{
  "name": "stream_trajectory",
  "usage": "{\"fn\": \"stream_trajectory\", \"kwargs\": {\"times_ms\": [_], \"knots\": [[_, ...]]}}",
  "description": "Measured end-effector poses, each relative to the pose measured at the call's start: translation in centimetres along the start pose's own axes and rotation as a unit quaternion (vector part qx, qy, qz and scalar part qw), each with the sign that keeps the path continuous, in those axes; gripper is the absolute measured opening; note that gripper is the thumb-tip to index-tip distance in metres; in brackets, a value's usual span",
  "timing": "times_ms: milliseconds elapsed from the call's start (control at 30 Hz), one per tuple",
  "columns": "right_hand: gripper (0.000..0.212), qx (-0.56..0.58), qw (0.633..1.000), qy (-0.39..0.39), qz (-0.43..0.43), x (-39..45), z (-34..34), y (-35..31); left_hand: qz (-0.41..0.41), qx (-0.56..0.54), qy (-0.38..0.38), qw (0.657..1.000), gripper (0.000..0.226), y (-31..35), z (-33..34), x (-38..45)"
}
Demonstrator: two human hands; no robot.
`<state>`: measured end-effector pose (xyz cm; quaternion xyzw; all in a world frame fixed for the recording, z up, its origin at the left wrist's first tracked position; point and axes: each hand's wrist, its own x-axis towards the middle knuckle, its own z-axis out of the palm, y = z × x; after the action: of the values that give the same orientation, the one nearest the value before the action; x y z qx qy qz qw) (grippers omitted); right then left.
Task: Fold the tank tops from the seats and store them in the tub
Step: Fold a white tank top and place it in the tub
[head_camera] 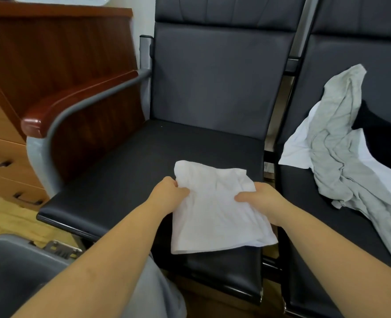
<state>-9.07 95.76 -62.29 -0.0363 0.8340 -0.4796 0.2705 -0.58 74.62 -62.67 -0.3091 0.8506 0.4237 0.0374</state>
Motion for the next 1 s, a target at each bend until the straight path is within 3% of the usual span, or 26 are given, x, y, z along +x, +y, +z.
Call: {"fn": "stream_trajectory", "kwargs": {"times_ms": [33, 167, 233, 367, 567, 767, 1000], "knots": [[0.032, 0.004, 1.000, 0.017, -0.018, -0.2, 0.1, 0.3, 0.001, -0.023, -0.009, 1.000, 0.032, 0.0, 0.0, -0.1], [0.078, -0.036, 0.994, 0.054, -0.094, -1.6, 0.2, 1.3, 0.048, -0.042, -0.069, 0.996, 0.068, -0.2, -0.3, -1.0], [0.069, -0.104, 0.985, 0.045, -0.132, -2.0, 0.4, 1.6, 0.074, -0.008, -0.096, 0.993, 0.076, -0.2, -0.3, -1.6], [0.051, -0.140, 0.981, 0.031, -0.128, -2.9, 0.4, 1.6, 0.101, 0.057, -0.119, 0.986, 0.066, -0.2, 0.0, -2.6], [0.053, -0.181, 0.975, 0.036, -0.122, -4.5, 0.2, 1.5, 0.120, 0.100, -0.115, 0.981, 0.066, -0.6, 0.6, -4.4], [0.056, -0.210, 0.967, 0.039, -0.137, -6.9, -0.3, 0.4, 0.113, 0.042, -0.122, 0.985, 0.073, -0.7, -0.4, -6.8], [0.060, -0.251, 0.951, 0.049, -0.176, -9.7, 0.8, -3.0, 0.112, 0.043, -0.062, 0.991, 0.078, -1.3, -5.2, -9.1]]}}
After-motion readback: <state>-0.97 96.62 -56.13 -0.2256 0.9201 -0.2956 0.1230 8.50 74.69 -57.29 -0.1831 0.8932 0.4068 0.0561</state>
